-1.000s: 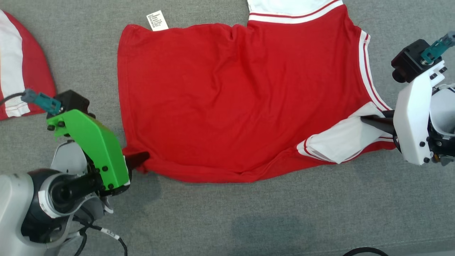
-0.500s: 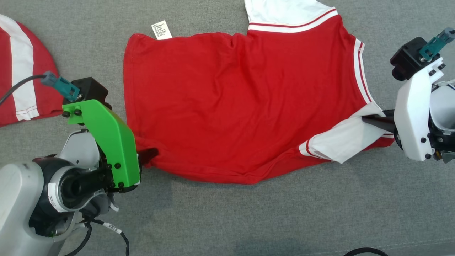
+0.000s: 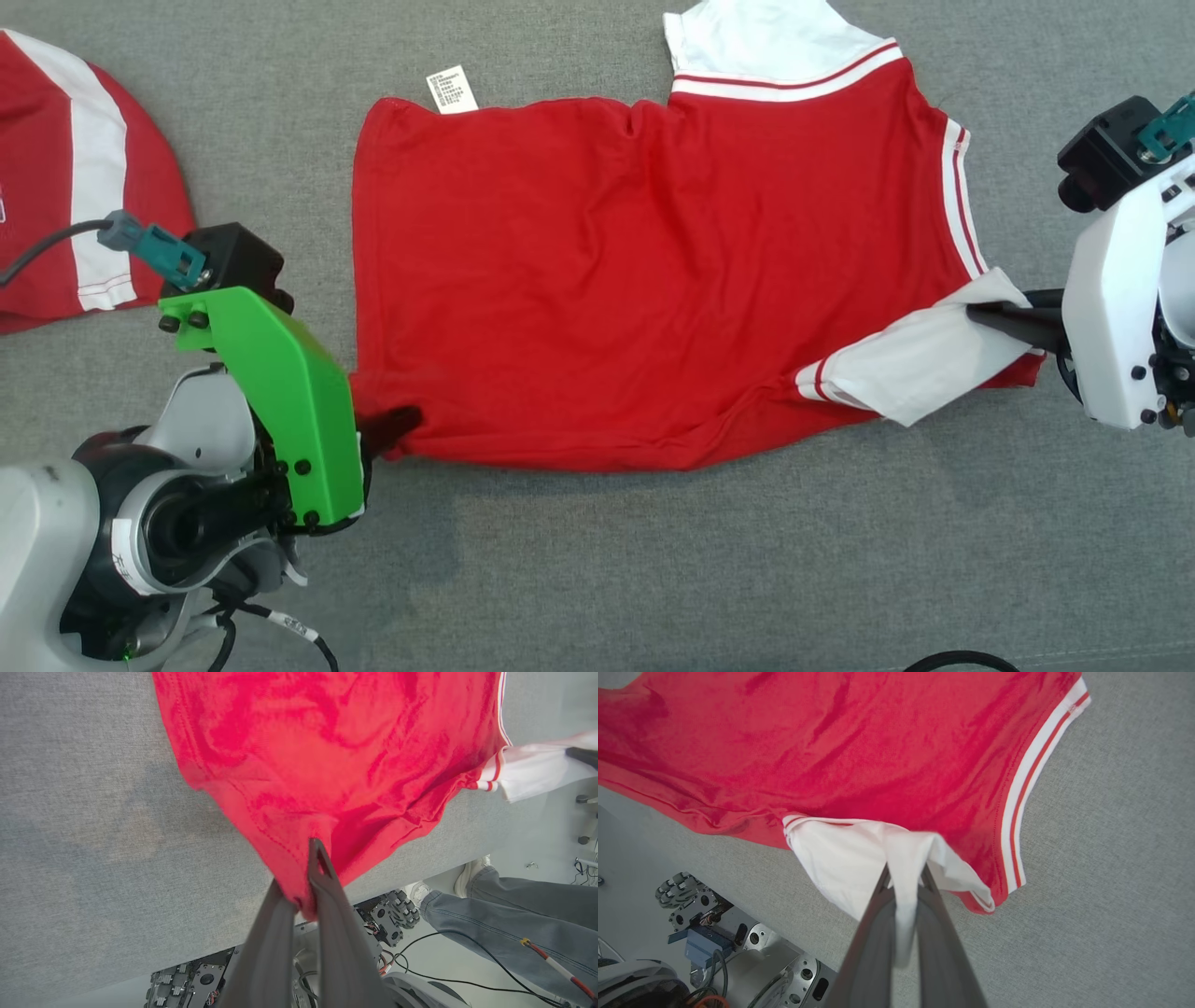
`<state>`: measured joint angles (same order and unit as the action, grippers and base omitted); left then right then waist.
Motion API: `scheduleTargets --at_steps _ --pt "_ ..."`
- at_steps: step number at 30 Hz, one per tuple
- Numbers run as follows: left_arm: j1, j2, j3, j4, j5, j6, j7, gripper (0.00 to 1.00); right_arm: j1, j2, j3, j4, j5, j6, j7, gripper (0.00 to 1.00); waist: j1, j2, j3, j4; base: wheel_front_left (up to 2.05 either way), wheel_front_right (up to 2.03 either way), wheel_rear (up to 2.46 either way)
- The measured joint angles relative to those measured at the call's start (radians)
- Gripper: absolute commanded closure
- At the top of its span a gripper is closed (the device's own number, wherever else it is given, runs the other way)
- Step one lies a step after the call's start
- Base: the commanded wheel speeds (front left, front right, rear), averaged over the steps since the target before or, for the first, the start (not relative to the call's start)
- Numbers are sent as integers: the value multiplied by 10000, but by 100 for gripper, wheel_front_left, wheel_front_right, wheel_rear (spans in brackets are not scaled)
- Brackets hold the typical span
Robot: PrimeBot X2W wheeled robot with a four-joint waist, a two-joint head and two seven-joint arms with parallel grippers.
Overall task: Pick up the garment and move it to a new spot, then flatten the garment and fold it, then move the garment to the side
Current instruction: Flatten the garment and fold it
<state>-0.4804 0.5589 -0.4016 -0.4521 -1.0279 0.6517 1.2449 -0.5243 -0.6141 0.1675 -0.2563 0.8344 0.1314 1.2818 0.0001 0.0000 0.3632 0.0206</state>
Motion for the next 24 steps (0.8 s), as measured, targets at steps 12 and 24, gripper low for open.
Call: scheduleTargets --at_steps 12,24 --pt "-228 -121 79 1074 109 0 -10 100 -267 215 88 468 -324 0 -153 100 0 0 190 8 0 0 0" --pt "-1391 -604 -119 2801 351 23 -253 100 -1151 951 522 1847 -1066 0 -1076 100 -1 0 631 -129 0 0 0"
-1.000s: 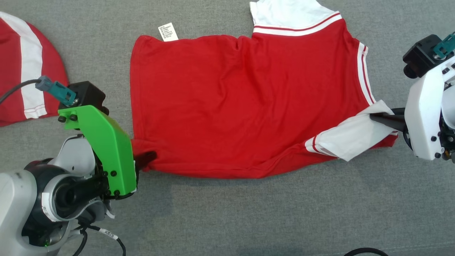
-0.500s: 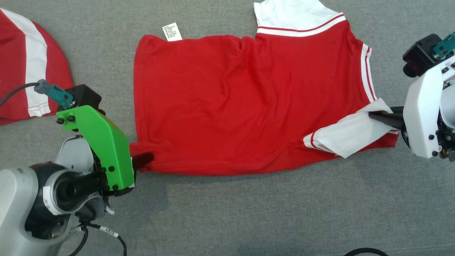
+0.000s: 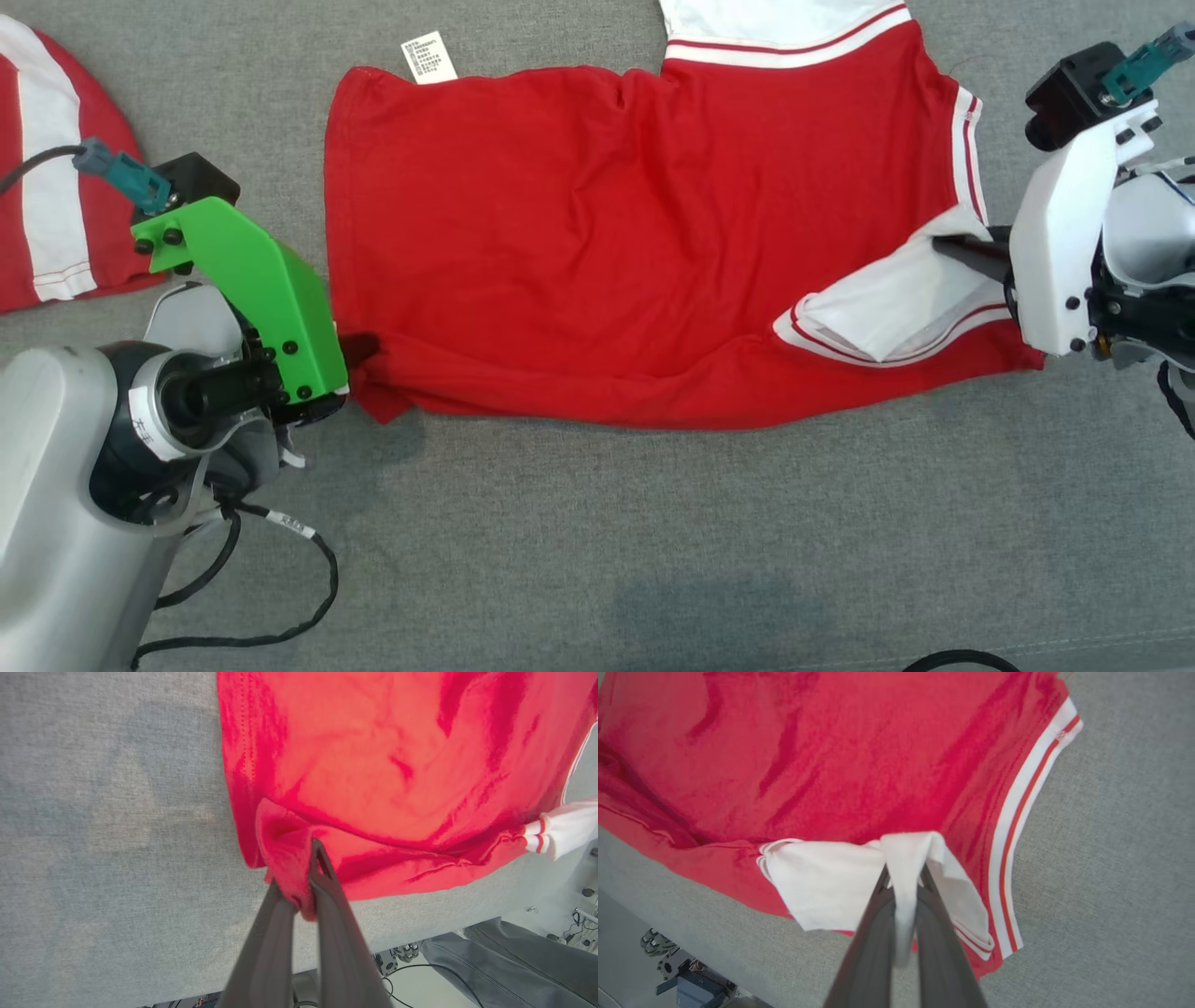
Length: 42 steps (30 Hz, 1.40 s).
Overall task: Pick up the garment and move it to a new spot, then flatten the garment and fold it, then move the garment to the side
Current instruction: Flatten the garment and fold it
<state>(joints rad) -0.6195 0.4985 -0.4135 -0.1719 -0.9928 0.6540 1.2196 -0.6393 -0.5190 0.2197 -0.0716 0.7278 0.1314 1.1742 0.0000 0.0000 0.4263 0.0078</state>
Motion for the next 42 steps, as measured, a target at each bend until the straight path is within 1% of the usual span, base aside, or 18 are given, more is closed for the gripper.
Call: scheduleTargets --at_steps 1,2,3,4,5,11,14,15,17,18,19,21,24,27,32,35,39,42 --pt "-42 -40 -31 100 27 25 -79 100 -81 52 33 52 -92 0 -209 100 0 0 30 -6 0 0 0" --pt "-143 -146 -4 282 111 176 -293 84 -237 125 215 113 -169 0 -591 38 0 0 94 -24 0 0 0" --pt "-180 -198 2 357 111 180 -336 61 -291 203 226 184 -215 0 -874 0 0 0 122 -37 0 0 0" --pt "-198 -238 0 435 111 188 -355 24 -349 286 226 286 -261 0 -1093 0 0 0 141 -58 0 0 0" --pt "-222 -280 25 500 113 240 -431 0 -395 299 268 372 -274 0 -1250 0 1 0 155 -76 0 0 0" --pt "-369 -416 453 819 109 324 -836 0 -572 247 355 527 -466 -2 -2640 0 0 0 128 -151 0 0 0" --pt "-332 -426 897 744 -23 282 -1160 0 -574 44 385 257 -616 -2 -3657 0 0 0 12 -162 0 0 0" --pt "-332 -426 897 744 -23 282 -1160 0 -574 44 385 257 -616 -2 -3657 0 0 0 12 -162 0 0 0" --pt "-250 -447 1250 535 -119 42 -1498 0 -528 -203 447 -35 -869 -2 -4520 0 1 0 -92 -168 0 0 0" --pt "-153 -520 1515 447 -257 -98 -1728 0 -443 -314 424 -144 -1076 2 -5022 0 0 0 -153 -174 0 0 0" --pt "-37 -460 1532 290 -211 -508 -2031 0 -343 -382 382 -226 -1254 0 -5467 0 0 0 -216 -178 0 0 0" --pt "292 -570 1827 52 -211 -1005 -2719 0 4 -491 165 -456 -1756 2 -6541 0 0 0 -362 -179 0 0 0" --pt "1003 -635 1870 -395 88 -2119 -4092 0 739 -405 -447 -746 -2633 -6 -7958 0 0 0 -610 -157 0 0 0" --pt "1847 -523 1668 -679 863 -3430 -5772 0 1803 73 -1285 -999 -3670 0 -9244 0 0 0 -872 -115 0 0 0" --pt "3545 -1310 1668 -426 1312 -4341 -8447 0 3794 1611 -2598 -1181 -5248 2 -11288 0 0 0 -1299 -37 0 0 0" --pt "4259 -1436 1532 153 2071 -4771 -10036 0 4822 2194 -3068 -1026 -6199 2 -12351 0 0 0 -1522 27 0 0 0" --pt "4762 -1793 1461 1149 3016 -4968 -12109 0 5738 2999 -3628 -430 -7116 4 -13578 0 0 0 -1769 132 0 0 0" --pt "4920 -2102 1327 1900 3373 -5079 -13225 0 6141 3496 -4027 221 -7459 2 -14042 0 0 0 -1944 217 0 0 0"
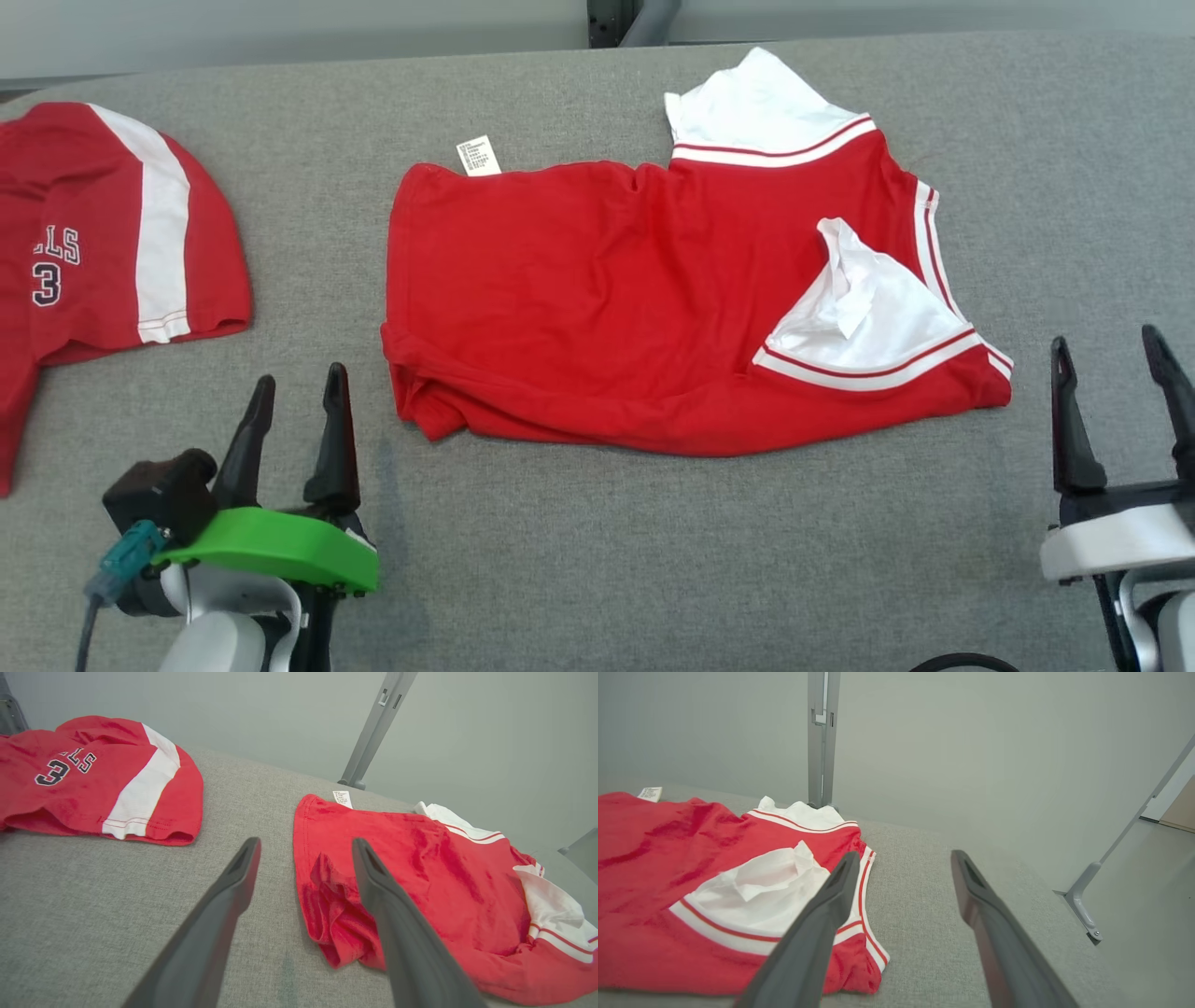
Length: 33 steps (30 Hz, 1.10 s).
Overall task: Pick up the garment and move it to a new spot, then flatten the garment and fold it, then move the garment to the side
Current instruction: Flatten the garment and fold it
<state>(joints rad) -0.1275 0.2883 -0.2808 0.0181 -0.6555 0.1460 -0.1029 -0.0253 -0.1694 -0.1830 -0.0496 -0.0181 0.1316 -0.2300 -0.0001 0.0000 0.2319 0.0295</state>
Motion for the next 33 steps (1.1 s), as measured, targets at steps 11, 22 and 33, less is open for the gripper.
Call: scheduleTargets --at_steps 11,22,33 --pt "-558 -226 -890 2259 228 -840 201 0 -526 -105 136 2034 -380 0 -52 0 0 0 -50 88 0 0 0" --pt "-1734 -272 -1361 3384 102 -859 1831 0 -1758 -1275 1572 3340 635 0 2002 0 0 0 566 59 0 0 0" --pt "-2231 -506 -1712 3639 -86 -1037 2439 0 -2109 -1699 2573 4228 1837 0 2847 0 0 0 613 155 0 0 0"
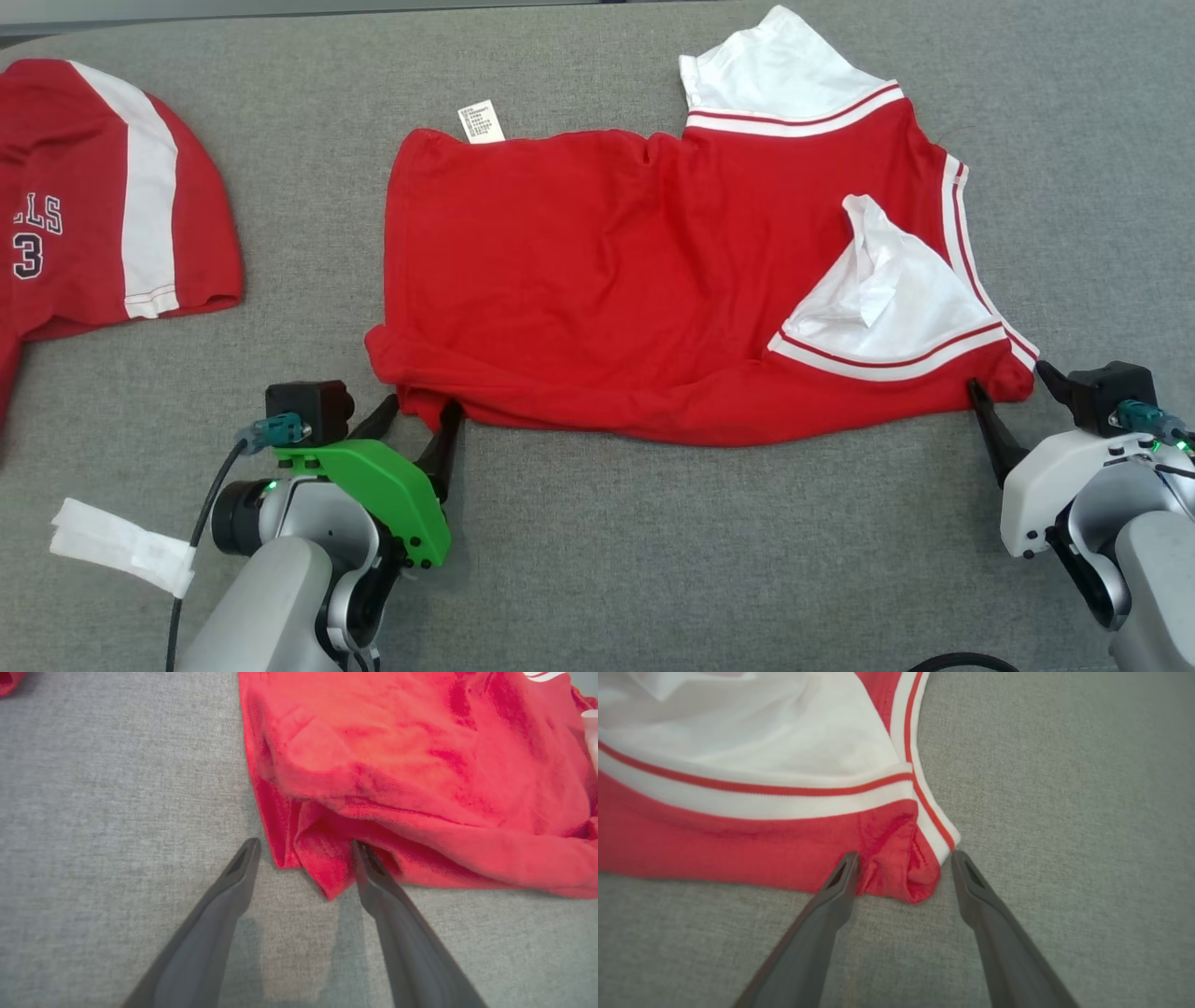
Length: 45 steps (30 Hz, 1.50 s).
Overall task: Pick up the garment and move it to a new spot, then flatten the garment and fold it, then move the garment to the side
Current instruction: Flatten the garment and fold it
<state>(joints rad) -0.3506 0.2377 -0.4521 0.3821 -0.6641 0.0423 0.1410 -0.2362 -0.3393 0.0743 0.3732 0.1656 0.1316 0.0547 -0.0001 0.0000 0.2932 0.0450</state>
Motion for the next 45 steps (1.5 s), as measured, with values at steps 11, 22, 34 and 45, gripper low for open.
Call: scheduleTargets --at_steps 11,22,34,45 --pt "-235 -94 -320 -575 -324 111 1344 0 -421 -267 504 115 529 0 437 0 0 0 129 -24 0 0 0" --pt "-600 228 -479 -552 -761 -506 2234 100 -662 -830 1225 -347 1881 6 1565 100 1 0 165 -64 0 0 0" --pt "355 1482 -102 -3737 -2698 -696 4897 100 -644 -1979 756 -1856 3256 0 3196 100 1 0 -215 61 0 0 0" --pt "2830 2525 696 -7570 -5308 232 6686 100 808 -1459 -1434 -3622 5275 -4 5860 100 1 0 -405 244 0 0 0"
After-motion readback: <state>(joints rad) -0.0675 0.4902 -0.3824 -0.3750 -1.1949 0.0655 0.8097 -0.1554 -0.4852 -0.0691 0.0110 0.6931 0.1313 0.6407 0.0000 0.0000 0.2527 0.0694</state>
